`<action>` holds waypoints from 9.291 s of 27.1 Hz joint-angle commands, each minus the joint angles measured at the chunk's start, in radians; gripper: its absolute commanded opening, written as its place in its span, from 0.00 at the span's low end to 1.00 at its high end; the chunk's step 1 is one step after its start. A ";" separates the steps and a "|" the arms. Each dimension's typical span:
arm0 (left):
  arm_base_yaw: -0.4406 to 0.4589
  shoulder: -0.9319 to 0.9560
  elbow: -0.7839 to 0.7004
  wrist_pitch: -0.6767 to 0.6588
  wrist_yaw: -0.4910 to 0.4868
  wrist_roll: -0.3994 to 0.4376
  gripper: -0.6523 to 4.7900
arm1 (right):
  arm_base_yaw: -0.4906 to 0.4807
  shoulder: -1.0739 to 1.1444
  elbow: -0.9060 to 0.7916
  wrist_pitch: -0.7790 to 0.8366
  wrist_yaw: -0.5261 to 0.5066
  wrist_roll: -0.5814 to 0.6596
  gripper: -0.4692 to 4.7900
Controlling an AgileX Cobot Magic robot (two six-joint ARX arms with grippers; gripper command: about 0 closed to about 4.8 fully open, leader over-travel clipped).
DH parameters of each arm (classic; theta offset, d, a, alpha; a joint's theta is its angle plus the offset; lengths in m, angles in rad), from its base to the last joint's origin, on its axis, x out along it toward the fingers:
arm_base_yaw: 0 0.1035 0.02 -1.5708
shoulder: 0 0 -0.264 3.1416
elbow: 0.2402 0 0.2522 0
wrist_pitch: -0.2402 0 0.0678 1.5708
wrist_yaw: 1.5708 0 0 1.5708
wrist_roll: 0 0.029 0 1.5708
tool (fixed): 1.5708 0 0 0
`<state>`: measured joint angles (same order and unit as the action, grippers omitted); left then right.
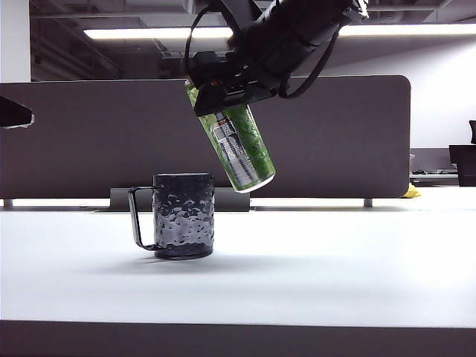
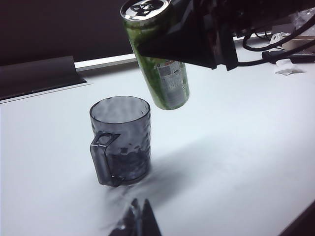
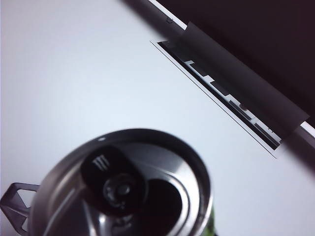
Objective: Pick up the metal can, pour some water into the cup, then place the can back on the table.
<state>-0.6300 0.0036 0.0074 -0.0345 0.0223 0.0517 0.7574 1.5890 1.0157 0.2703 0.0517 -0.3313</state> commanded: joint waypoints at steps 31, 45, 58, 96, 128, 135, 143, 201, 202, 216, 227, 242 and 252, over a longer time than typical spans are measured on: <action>0.002 0.000 0.001 0.013 0.000 0.000 0.11 | 0.012 0.056 0.045 0.046 0.026 -0.074 0.53; 0.002 0.001 0.001 0.014 0.000 0.000 0.11 | 0.013 0.058 0.050 0.045 0.058 -0.115 0.53; 0.002 0.000 0.001 0.013 0.000 0.000 0.11 | 0.014 0.070 0.069 0.015 0.062 -0.161 0.53; 0.002 0.000 0.001 0.013 0.000 0.000 0.11 | 0.037 0.102 0.117 -0.064 0.085 -0.237 0.53; 0.002 0.000 0.001 0.013 0.000 0.000 0.11 | 0.037 0.104 0.118 -0.065 0.134 -0.353 0.53; 0.002 0.000 0.001 0.014 0.000 0.000 0.11 | 0.037 0.107 0.118 -0.064 0.134 -0.384 0.53; 0.002 0.000 0.001 0.013 0.000 0.000 0.11 | 0.037 0.107 0.119 -0.064 0.134 -0.429 0.53; 0.002 0.000 0.001 0.014 0.000 0.000 0.11 | 0.060 0.164 0.147 -0.005 0.238 -0.695 0.53; 0.002 0.000 0.001 0.014 0.000 0.000 0.11 | 0.060 0.164 0.148 -0.005 0.238 -0.698 0.53; 0.002 0.000 0.001 0.014 0.000 0.000 0.11 | 0.061 0.164 0.148 -0.010 0.242 -0.781 0.53; 0.002 0.000 0.001 0.014 0.000 0.000 0.11 | 0.062 0.164 0.150 -0.012 0.242 -0.851 0.53; 0.002 0.000 0.001 0.013 0.000 0.000 0.11 | 0.068 0.164 0.154 -0.011 0.241 -0.937 0.53; 0.002 0.000 0.001 0.014 0.000 0.000 0.11 | 0.072 0.164 0.155 -0.011 0.242 -0.980 0.53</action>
<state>-0.6300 0.0032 0.0074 -0.0341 0.0223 0.0521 0.8238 1.7615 1.1603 0.2184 0.2878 -1.3022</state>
